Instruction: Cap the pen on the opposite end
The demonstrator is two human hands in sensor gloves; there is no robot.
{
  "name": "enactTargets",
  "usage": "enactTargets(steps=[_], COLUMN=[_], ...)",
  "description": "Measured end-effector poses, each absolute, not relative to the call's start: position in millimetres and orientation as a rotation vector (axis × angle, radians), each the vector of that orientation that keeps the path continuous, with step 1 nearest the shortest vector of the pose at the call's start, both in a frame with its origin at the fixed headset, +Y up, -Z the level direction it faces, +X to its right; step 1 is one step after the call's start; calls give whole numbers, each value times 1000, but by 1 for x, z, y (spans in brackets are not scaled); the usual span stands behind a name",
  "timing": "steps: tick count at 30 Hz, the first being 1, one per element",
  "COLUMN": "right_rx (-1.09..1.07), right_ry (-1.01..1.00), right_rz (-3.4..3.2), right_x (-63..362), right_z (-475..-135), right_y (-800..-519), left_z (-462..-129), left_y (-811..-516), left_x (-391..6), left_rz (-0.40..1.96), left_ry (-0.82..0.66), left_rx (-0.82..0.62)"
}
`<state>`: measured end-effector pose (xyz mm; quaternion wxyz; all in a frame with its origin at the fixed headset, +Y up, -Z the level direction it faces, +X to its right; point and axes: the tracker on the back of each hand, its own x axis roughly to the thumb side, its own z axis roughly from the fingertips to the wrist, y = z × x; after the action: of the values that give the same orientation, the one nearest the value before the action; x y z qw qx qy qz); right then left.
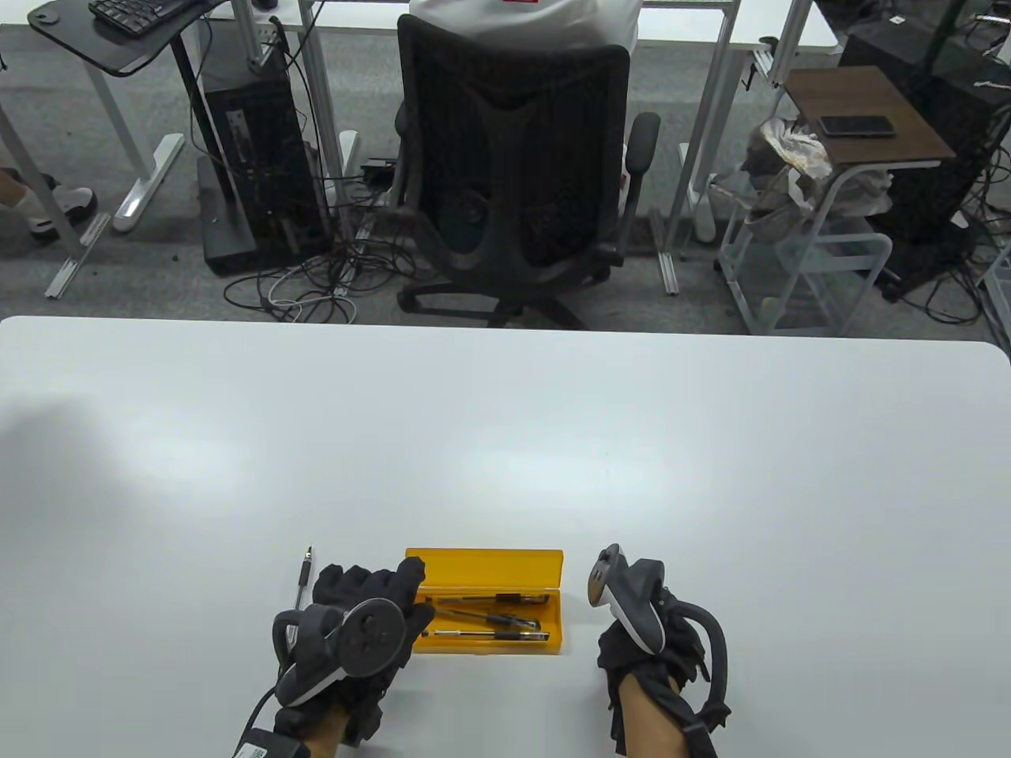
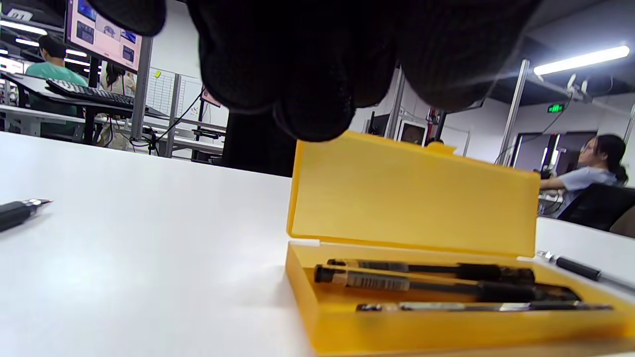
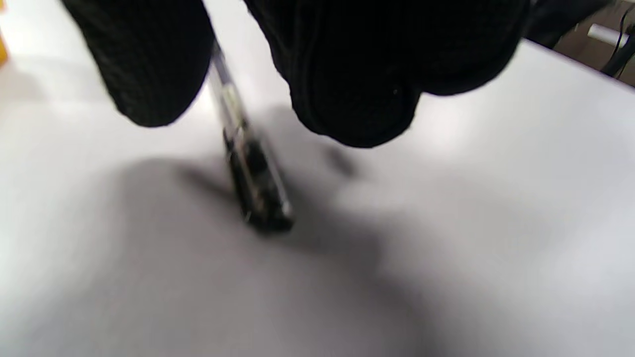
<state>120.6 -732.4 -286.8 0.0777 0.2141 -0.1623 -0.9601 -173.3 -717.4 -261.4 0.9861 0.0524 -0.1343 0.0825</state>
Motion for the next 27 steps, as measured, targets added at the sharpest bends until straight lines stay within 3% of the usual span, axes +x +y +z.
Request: enactTargets(steps=[6,12,16,20,27], right_rx=[525,328,13,-142,-243], right_ry=[-269,-227,-196,-177,-209], right_rz=[-3035,-3132,-3211,-3135,-3097], right_x=[102,81,57,35,22], right_z=[-284,-283,-281,-284,-290], right_y=[-708,-703,-707,-715,-736], left_z=[-268,-271,-275,-277,-282], left_y=[-736,-748,-758,-762,-767], left_x=[-159,-152,-155,-156,-164], left_rz=[36,-99,-118,-92,-18], left_ry=[-300,-283,-238,-235,-199], left_rx=[7,-37,-80,-110,-209])
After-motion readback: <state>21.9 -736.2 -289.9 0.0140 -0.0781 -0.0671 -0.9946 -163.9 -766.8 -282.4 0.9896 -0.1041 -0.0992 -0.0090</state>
